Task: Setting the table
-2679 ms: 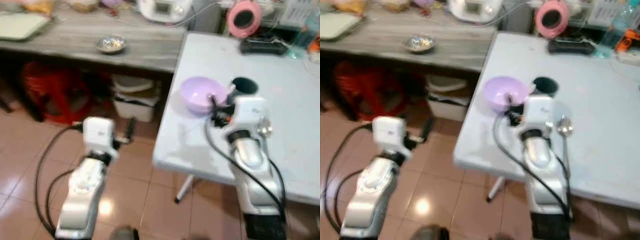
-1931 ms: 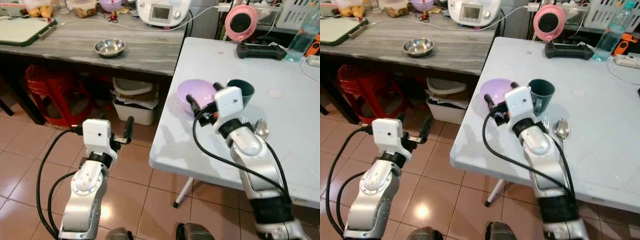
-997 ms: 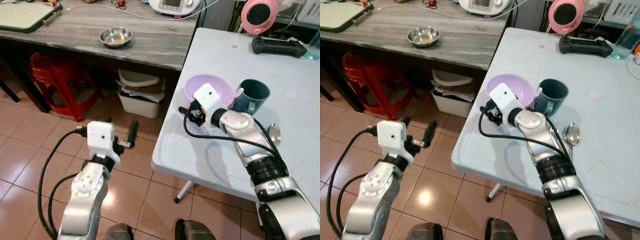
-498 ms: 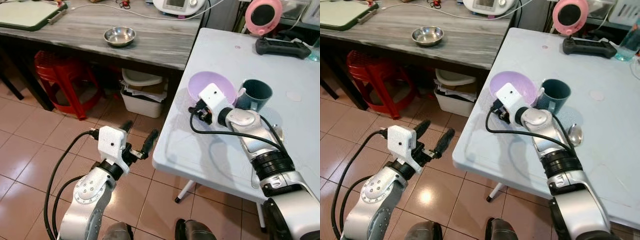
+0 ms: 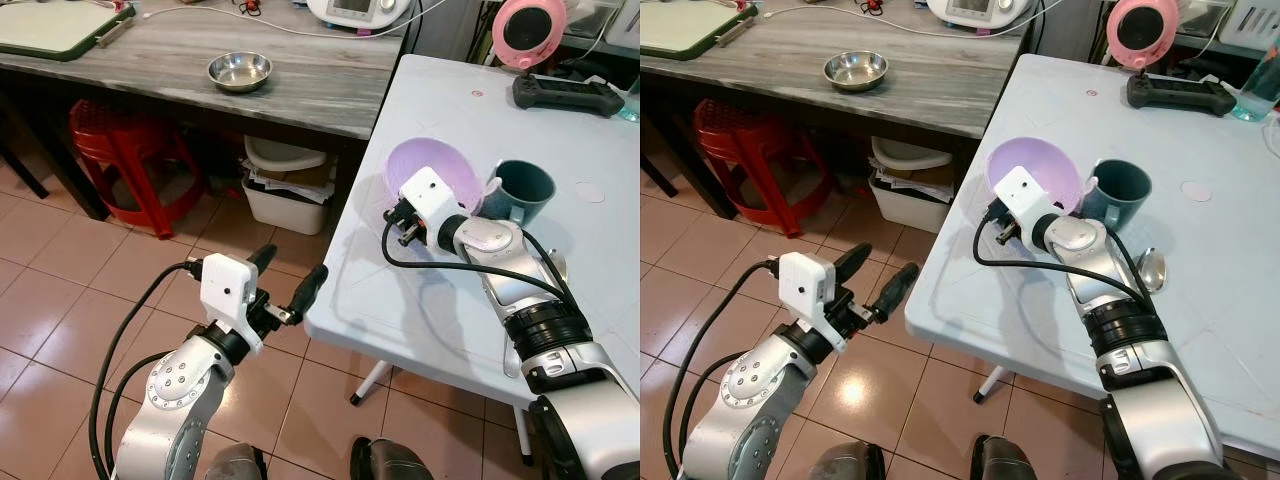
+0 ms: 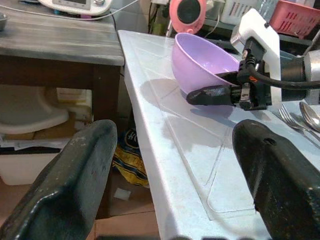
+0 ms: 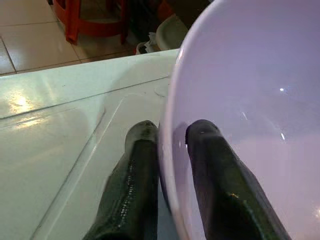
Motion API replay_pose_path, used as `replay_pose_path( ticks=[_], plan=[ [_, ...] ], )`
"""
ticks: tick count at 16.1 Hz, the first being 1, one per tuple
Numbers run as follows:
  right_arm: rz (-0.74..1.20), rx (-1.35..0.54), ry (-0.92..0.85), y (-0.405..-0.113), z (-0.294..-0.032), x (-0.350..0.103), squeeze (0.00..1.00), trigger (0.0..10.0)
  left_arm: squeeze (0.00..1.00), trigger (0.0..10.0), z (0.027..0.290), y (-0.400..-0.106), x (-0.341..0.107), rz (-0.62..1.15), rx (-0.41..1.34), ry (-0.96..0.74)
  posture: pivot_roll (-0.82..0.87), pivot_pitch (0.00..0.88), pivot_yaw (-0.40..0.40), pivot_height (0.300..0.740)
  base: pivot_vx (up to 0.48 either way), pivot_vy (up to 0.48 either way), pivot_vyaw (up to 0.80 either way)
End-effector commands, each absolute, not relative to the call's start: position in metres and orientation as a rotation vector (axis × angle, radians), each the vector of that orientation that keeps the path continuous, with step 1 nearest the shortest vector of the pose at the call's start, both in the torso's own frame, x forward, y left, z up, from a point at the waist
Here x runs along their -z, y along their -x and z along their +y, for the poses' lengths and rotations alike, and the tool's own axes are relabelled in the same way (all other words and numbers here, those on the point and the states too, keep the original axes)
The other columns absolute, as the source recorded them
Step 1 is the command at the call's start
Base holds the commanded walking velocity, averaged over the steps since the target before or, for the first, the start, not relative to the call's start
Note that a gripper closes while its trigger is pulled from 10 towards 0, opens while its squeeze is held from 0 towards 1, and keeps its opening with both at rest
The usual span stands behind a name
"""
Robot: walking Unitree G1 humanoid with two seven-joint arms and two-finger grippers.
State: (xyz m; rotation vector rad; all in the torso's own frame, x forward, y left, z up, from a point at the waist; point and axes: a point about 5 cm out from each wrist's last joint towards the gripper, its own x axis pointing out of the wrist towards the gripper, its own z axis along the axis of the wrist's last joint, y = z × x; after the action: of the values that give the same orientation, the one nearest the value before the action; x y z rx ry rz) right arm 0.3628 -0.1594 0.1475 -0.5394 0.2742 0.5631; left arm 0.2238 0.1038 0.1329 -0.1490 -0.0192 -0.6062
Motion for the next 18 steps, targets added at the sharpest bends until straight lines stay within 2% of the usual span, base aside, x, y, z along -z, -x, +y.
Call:
replay_pose_path(
  ticks=[1, 6, 12, 16, 17, 18],
  plan=[
    [0.276, -0.590, 0.538, -0.360, -0.158, -0.148, 0.00, 0.0, 0.00, 10.0, 0.103, -0.222, -0.132, -0.008, 0.618, 0.150, 0.04, 0.131, 0.007, 0.740, 0.000, 0.000, 0.00],
    [0.272, -0.645, 0.504, -0.355, -0.153, -0.151, 0.00, 0.0, 0.00, 10.0, 0.106, -0.224, -0.129, 0.005, 0.595, 0.128, 0.04, 0.124, 0.004, 0.740, 0.000, 0.000, 0.00],
    [0.141, -0.662, 0.473, -0.342, -0.145, -0.157, 0.00, 0.0, 0.00, 10.0, 0.112, -0.233, -0.122, 0.043, 0.486, 0.079, 0.04, 0.104, 0.000, 0.740, 0.000, 0.000, 0.00],
    [0.016, -0.545, 0.436, -0.325, -0.148, -0.157, 0.00, 0.0, 0.00, 10.0, 0.117, -0.238, -0.121, 0.023, 0.414, 0.044, 0.04, 0.086, 0.000, 0.740, 0.000, 0.480, 0.00],
    [-0.007, -0.491, 0.408, -0.320, -0.151, -0.157, 0.00, 8.3, 0.00, 10.0, 0.118, -0.240, -0.122, 0.016, 0.394, 0.036, 0.03, 0.082, -0.001, 0.740, 0.000, 0.480, 0.00],
    [-0.028, -0.436, 0.378, -0.314, -0.153, -0.156, 0.00, 10.0, 0.00, 10.0, 0.119, -0.242, -0.123, 0.004, 0.373, 0.024, 0.03, 0.077, -0.001, 0.740, 0.000, 0.480, 0.00]
  ],
)
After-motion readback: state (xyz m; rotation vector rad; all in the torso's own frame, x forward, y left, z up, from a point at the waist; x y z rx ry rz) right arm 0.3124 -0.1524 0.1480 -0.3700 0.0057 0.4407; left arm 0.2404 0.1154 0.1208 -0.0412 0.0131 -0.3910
